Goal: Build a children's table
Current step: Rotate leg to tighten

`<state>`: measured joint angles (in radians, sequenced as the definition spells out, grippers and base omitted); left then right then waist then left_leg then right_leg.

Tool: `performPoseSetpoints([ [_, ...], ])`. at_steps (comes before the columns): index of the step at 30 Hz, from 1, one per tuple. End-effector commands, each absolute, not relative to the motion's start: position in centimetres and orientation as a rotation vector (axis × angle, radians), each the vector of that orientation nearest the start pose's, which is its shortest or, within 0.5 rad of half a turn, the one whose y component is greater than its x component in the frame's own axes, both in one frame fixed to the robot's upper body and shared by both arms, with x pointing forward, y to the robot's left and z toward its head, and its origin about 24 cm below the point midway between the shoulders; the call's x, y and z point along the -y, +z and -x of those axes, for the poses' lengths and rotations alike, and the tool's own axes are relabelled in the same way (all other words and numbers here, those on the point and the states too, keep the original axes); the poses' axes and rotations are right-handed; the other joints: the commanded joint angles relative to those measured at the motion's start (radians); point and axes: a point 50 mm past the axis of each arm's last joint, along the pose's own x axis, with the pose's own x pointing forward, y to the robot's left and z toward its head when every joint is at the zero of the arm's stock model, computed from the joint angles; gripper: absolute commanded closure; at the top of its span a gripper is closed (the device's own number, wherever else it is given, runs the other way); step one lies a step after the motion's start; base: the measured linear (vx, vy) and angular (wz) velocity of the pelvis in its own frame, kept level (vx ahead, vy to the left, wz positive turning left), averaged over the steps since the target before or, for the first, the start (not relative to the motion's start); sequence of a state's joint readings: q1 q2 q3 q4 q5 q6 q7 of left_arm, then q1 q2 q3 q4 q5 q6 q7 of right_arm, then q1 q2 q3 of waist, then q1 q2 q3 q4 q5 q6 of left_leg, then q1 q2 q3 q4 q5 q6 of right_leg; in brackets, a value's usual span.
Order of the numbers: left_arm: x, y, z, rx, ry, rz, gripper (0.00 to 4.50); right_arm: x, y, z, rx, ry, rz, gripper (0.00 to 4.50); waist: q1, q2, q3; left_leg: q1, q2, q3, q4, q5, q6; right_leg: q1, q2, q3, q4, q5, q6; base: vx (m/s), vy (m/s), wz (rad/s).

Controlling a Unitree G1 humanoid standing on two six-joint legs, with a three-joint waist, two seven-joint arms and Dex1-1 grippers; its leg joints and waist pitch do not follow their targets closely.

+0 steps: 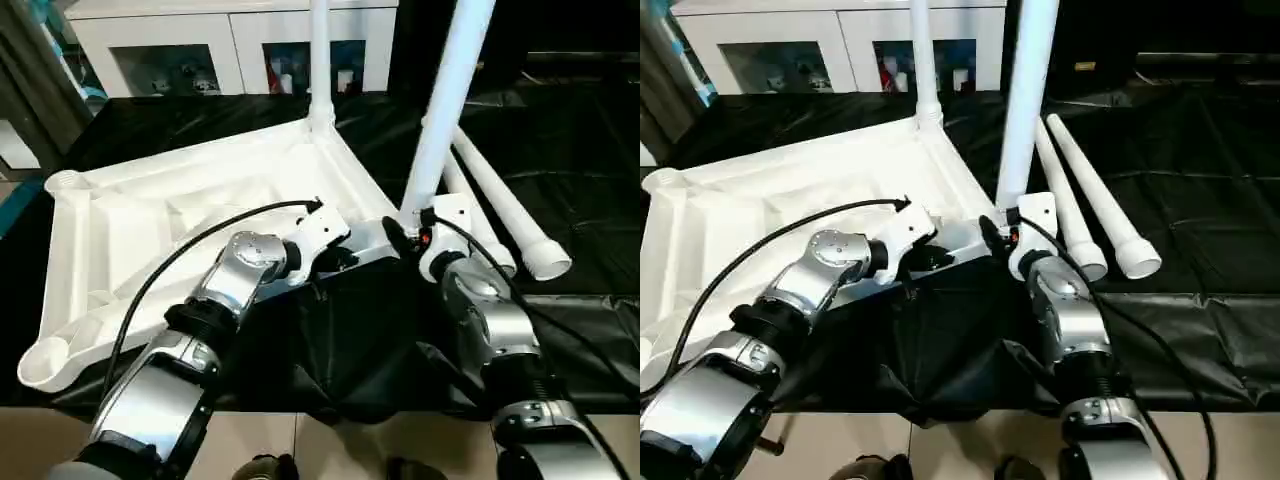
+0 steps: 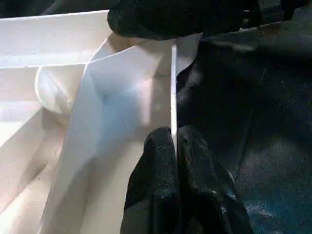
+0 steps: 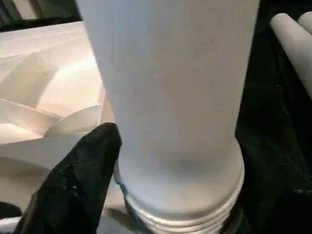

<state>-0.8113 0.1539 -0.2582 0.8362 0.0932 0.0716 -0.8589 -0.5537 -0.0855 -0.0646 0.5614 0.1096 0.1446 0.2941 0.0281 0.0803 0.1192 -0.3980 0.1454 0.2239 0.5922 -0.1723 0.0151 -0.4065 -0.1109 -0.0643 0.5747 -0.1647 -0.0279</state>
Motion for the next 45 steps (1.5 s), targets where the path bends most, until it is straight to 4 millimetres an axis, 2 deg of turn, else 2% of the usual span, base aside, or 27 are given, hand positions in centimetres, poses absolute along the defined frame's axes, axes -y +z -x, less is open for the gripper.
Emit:
performPoseSetpoints([
  [1, -5.9, 7.7, -34.9, -0.248, -1.187, -0.412, 4.50, 10.1, 4.9, -34.2, -0.226, 0.512, -0.052, 0.93, -0.005, -0.002, -0.071, 0.035, 0.080, -0.061, -0.097, -0.426, -0.011, 0.028, -0.058, 0.039, -0.077, -0.359, -0.177, 0.000, 0.000, 0.00],
  [3, -6.9, 7.4, -33.9, -0.255, -1.300, -0.424, 4.50, 11.2, 5.4, -33.9, -0.211, 0.600, -0.001, 0.93, -0.007, -0.002, -0.075, 0.026, 0.082, -0.063, -0.098, -0.387, 0.001, 0.038, -0.058, 0.038, -0.067, -0.294, -0.192, 0.000, 0.000, 0.00],
  [4, -7.4, 7.2, -33.7, -0.266, -1.327, -0.425, 4.50, 11.8, 5.7, -33.6, -0.204, 0.649, 0.026, 0.93, -0.009, -0.003, -0.078, 0.025, 0.081, -0.057, -0.094, -0.348, 0.022, 0.039, -0.057, 0.040, -0.062, -0.233, -0.212, 0.074, -0.012, 0.01],
  [6, -7.9, 7.1, -33.5, -0.270, -1.351, -0.438, 4.50, 12.3, 5.9, -33.2, -0.202, 0.701, 0.057, 0.93, -0.001, 0.000, -0.083, 0.037, 0.082, -0.046, -0.085, -0.303, 0.054, 0.031, -0.053, 0.042, -0.059, -0.171, -0.234, 0.064, -0.014, 0.05],
  [7, -8.3, 7.0, -33.4, -0.279, -1.364, -0.445, 4.50, 12.7, 6.0, -32.9, -0.202, 0.740, 0.072, 0.93, 0.002, -0.005, -0.088, 0.024, 0.081, -0.047, -0.079, -0.233, 0.085, 0.046, -0.054, 0.040, -0.045, -0.097, -0.249, 0.000, 0.000, 0.00],
  [8, -8.7, 6.9, -33.3, -0.287, -1.373, -0.450, 4.50, 13.0, 6.1, -32.6, -0.202, 0.768, 0.081, 0.93, 0.009, -0.001, -0.096, 0.027, 0.082, -0.044, -0.071, -0.154, 0.120, 0.042, -0.054, 0.038, -0.035, -0.005, -0.264, 0.063, -0.018, 0.03],
  [10, -9.9, 7.0, -33.1, -0.293, -1.406, -0.463, 4.50, 14.2, 6.5, -31.5, -0.210, 0.878, 0.126, 0.93, 0.015, -0.003, -0.097, 0.021, 0.079, -0.043, -0.062, -0.093, 0.168, 0.047, -0.052, 0.035, -0.025, 0.069, -0.277, 0.000, 0.000, 0.00],
  [11, -10.2, 7.1, -33.1, -0.296, -1.414, -0.464, 4.50, 14.5, 6.6, -31.3, -0.214, 0.901, 0.137, 0.93, 0.019, -0.004, -0.098, 0.022, 0.081, -0.044, -0.061, -0.084, 0.178, 0.047, -0.055, 0.035, -0.024, 0.076, -0.278, 0.000, 0.000, 0.00],
  [12, -10.4, 7.1, -33.1, -0.296, -1.420, -0.466, 4.50, 14.8, 6.6, -31.1, -0.220, 0.917, 0.152, 0.93, 0.020, -0.001, -0.094, 0.018, 0.084, -0.044, -0.062, -0.090, 0.188, 0.044, -0.056, 0.033, -0.027, 0.032, -0.277, 0.000, 0.000, 0.00],
  [15, -11.6, 7.3, -32.9, -0.319, -1.443, -0.471, 4.50, 15.9, 6.5, -30.3, -0.258, 0.991, 0.195, 0.93, 0.022, 0.000, -0.087, 0.023, 0.088, -0.046, -0.072, -0.170, 0.146, 0.042, -0.055, 0.033, -0.042, -0.110, -0.264, 0.000, 0.000, 0.00],
  [17, -11.9, 7.3, -33.0, -0.323, -1.445, -0.477, 4.50, 16.1, 6.7, -30.2, -0.259, 1.000, 0.190, 0.93, 0.022, 0.001, -0.083, 0.025, 0.089, -0.047, -0.077, -0.212, 0.122, 0.040, -0.054, 0.035, -0.047, -0.163, -0.257, 0.000, 0.000, 0.00],
  [18, -12.2, 7.3, -33.0, -0.331, -1.445, -0.488, 4.50, 16.2, 6.9, -30.1, -0.255, 1.012, 0.177, 1.09, 0.020, 0.001, -0.081, 0.028, 0.090, -0.048, -0.081, -0.258, 0.093, 0.037, -0.054, 0.037, -0.052, -0.210, -0.246, 0.000, 0.000, 0.00],
  [19, -12.2, 7.3, -33.0, -0.331, -1.445, -0.488, 4.50, 16.2, 6.9, -30.1, -0.255, 1.012, 0.177, 1.09, 0.020, 0.001, -0.081, 0.028, 0.090, -0.048, -0.081, -0.258, 0.093, 0.037, -0.054, 0.037, -0.052, -0.210, -0.246, 0.000, 0.000, 0.00],
  [21, -12.4, 7.4, -33.1, -0.331, -1.444, -0.488, 4.50, 15.9, 7.0, -30.0, -0.251, 1.025, 0.151, 1.29, 0.019, 0.002, -0.082, 0.031, 0.090, -0.048, -0.085, -0.278, 0.065, 0.036, -0.055, 0.039, -0.053, -0.224, -0.243, 0.000, 0.000, 0.00],
  [25, -12.4, 7.4, -33.2, -0.331, -1.441, -0.485, 4.50, 15.6, 6.8, -29.7, -0.258, 1.048, 0.141, 1.45, 0.019, -0.002, -0.084, 0.028, 0.088, -0.048, -0.083, -0.248, 0.067, 0.038, -0.056, 0.040, -0.049, -0.178, -0.251, 0.000, 0.000, 0.00],
  [29, -12.2, 7.3, -33.3, -0.330, -1.421, -0.477, 4.50, 15.1, 6.2, -29.4, -0.275, 1.043, 0.131, 1.68, 0.021, 0.001, -0.086, 0.026, 0.088, -0.046, -0.079, -0.207, 0.092, 0.038, -0.056, 0.039, -0.046, -0.134, -0.260, 0.000, 0.000, 0.00],
  [31, -11.9, 7.2, -33.5, -0.327, -1.390, -0.479, 4.50, 15.0, 5.7, -29.7, -0.288, 0.977, 0.136, 1.70, 0.020, 0.001, -0.084, 0.026, 0.088, -0.047, -0.080, -0.219, 0.088, 0.036, -0.056, 0.039, -0.048, -0.156, -0.257, 0.000, 0.000, 0.00],
  [35, -10.8, 6.8, -34.3, -0.336, -1.272, -0.462, 4.50, 14.6, 4.4, -31.2, -0.305, 0.717, 0.095, 1.71, 0.006, 0.000, -0.070, 0.038, 0.084, -0.053, -0.092, -0.370, 0.007, 0.027, -0.060, 0.040, -0.073, -0.384, -0.204, 0.000, 0.000, 0.00],
  [37, -10.2, 6.9, -34.6, -0.328, -1.233, -0.451, 4.50, 14.5, 4.0, -31.6, -0.314, 0.635, 0.072, 1.72, -0.001, 0.003, -0.067, 0.041, 0.086, -0.056, -0.094, -0.402, -0.017, 0.021, -0.060, 0.043, -0.075, -0.421, -0.193, 0.000, 0.000, 0.00],
  [38, -8.9, 7.0, -35.2, -0.321, -1.165, -0.437, 4.50, 14.1, 3.2, -32.5, -0.344, 0.475, 0.019, 1.72, -0.008, -0.006, -0.067, 0.041, 0.083, -0.061, -0.098, -0.430, -0.038, 0.020, -0.059, 0.042, -0.077, -0.451, -0.174, 0.000, 0.000, 0.00],
  [39, -8.3, 7.0, -35.4, -0.318, -1.131, -0.433, 4.50, 13.7, 2.9, -32.8, -0.352, 0.417, 0.005, 1.72, -0.009, -0.001, -0.064, 0.043, 0.083, -0.062, -0.099, -0.448, -0.042, 0.016, -0.059, 0.042, -0.079, -0.466, -0.170, 0.000, 0.000, 0.00],
  [40, -7.2, 7.2, -35.8, -0.308, -1.071, -0.412, 4.50, 13.0, 2.7, -33.3, -0.356, 0.342, -0.033, 1.72, -0.012, -0.003, -0.062, 0.049, 0.081, -0.064, -0.099, -0.476, -0.055, 0.012, -0.059, 0.040, -0.087, -0.505, -0.154, 0.000, 0.000, 0.00],
  [41, -7.2, 7.2, -35.8, -0.308, -1.071, -0.412, 4.50, 13.0, 2.7, -33.3, -0.356, 0.342, -0.033, 1.72, -0.015, -0.001, -0.061, 0.052, 0.079, -0.065, -0.098, -0.495, -0.062, 0.009, -0.059, 0.040, -0.091, -0.519, -0.146, 0.000, 0.000, 0.00],
  [42, -6.9, 7.3, -36.0, -0.304, -1.052, -0.401, 4.50, 12.7, 2.7, -33.5, -0.357, 0.323, -0.051, 1.73, -0.012, -0.002, -0.060, 0.056, 0.077, -0.063, -0.098, -0.508, -0.057, 0.006, -0.058, 0.040, -0.097, -0.531, -0.131, 0.000, 0.000, 0.00],
  [43, -6.2, 7.5, -36.1, -0.295, -1.035, -0.395, 4.50, 11.9, 2.8, -33.8, -0.352, 0.306, -0.084, 1.73, -0.012, -0.005, -0.062, 0.057, 0.078, -0.064, -0.098, -0.507, -0.054, 0.007, -0.059, 0.039, -0.099, -0.526, -0.128, 0.000, 0.000, 0.00],
  [44, -5.8, 7.5, -36.1, -0.290, -1.027, -0.392, 4.50, 11.3, 2.9, -34.0, -0.349, 0.303, -0.099, 1.73, -0.015, -0.003, -0.061, 0.051, 0.078, -0.066, -0.101, -0.507, -0.051, 0.011, -0.059, 0.037, -0.097, -0.521, -0.124, 0.000, 0.000, 0.00],
  [45, -5.7, 7.5, -36.2, -0.290, -1.026, -0.392, 4.50, 11.3, 2.9, -34.0, -0.349, 0.302, -0.100, 1.73, -0.014, -0.002, -0.061, 0.051, 0.078, -0.066, -0.103, -0.512, -0.050, 0.011, -0.058, 0.035, -0.099, -0.523, -0.119, 0.000, 0.000, 0.00],
])
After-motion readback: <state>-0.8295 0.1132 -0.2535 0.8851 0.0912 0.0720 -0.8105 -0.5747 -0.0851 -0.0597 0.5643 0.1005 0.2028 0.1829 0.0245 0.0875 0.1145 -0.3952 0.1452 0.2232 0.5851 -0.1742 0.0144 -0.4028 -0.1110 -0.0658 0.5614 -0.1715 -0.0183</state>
